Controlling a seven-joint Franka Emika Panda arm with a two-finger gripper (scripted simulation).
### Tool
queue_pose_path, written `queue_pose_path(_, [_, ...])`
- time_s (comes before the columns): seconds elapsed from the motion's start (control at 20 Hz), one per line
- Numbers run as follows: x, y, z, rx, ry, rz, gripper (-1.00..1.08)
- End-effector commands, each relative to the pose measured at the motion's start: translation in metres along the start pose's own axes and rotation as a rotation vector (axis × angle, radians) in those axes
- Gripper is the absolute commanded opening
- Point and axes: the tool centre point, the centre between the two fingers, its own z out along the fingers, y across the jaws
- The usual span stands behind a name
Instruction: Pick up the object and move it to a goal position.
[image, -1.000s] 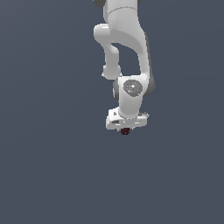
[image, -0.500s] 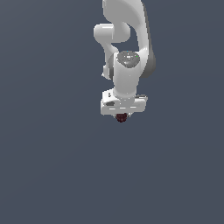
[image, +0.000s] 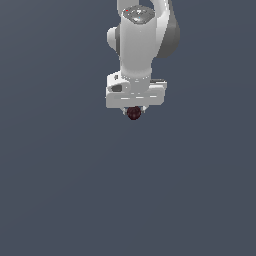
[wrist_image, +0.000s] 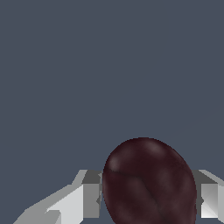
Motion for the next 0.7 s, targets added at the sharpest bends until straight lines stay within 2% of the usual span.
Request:
queue_pose_path(0.0, [-0.006, 0.005, -0.021, 0.0, 0.0, 0.0, -1.0])
queue_pose_path(0.3, [-0.014, 0.012, -0.055, 0.0, 0.0, 0.0, -1.0])
queue_pose_path(0.65, [-0.016, 0.016, -0.067, 0.0, 0.0, 0.0, -1.0])
